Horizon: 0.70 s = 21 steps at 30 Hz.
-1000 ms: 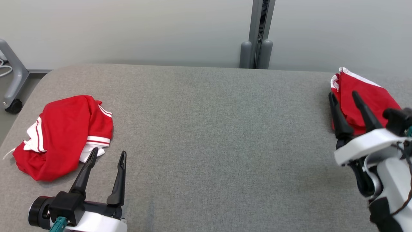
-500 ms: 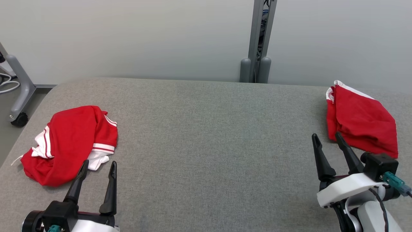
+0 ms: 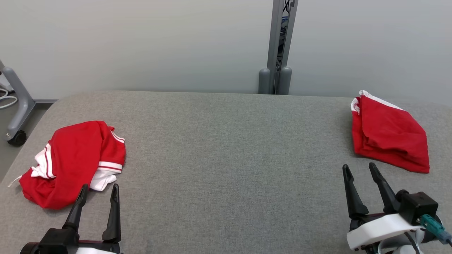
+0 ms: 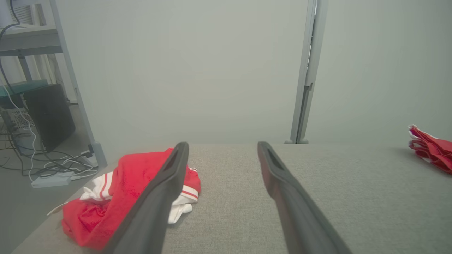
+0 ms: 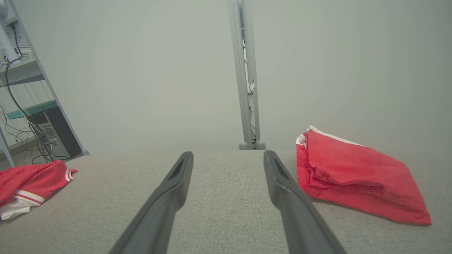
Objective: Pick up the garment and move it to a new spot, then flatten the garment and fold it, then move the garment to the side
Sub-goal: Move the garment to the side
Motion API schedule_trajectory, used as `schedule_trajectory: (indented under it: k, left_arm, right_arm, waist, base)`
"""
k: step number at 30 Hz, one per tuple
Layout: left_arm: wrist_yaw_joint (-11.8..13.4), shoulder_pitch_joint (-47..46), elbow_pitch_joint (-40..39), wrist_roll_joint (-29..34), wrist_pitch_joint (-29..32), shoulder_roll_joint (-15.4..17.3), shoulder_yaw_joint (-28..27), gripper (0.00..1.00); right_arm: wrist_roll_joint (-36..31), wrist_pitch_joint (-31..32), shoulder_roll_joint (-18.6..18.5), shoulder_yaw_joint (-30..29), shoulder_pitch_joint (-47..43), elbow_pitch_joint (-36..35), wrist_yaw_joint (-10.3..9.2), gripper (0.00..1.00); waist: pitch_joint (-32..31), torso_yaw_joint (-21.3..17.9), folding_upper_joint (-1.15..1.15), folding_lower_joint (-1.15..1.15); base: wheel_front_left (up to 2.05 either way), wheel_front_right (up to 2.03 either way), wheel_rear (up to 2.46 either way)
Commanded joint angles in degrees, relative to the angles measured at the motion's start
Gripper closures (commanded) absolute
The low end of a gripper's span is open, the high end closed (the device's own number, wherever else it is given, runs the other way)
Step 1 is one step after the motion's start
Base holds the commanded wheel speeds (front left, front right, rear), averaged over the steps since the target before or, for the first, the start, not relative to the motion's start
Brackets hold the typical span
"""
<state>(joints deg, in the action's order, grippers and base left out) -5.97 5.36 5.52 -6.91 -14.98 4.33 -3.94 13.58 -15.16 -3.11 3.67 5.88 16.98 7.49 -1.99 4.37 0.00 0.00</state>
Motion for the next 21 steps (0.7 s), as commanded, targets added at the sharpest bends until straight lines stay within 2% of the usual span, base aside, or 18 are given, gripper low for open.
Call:
schedule_trajectory:
  k: [1, 21]
  left_arm:
    - [0.39, 0.53, 0.25, -0.09, -0.17, 0.06, -0.42, 0.00]
    - [-0.37, -0.03, 2.32, 0.28, -0.17, 1.60, 1.08, 0.00]
  right_arm:
    - [-0.29, -0.10, 0.06, -0.35, -1.03, 0.19, 0.01, 0.00]
    - [0.63, -0.10, 0.10, -0.89, -0.22, 3.85, 0.01, 0.00]
  waist:
    - [-0.11, -0.42, 0.00, 0.00]
    - [0.09, -1.24, 0.00, 0.00]
  base:
    - [0.00, 0.00, 0.00]
    - [0.00, 0.00, 0.00]
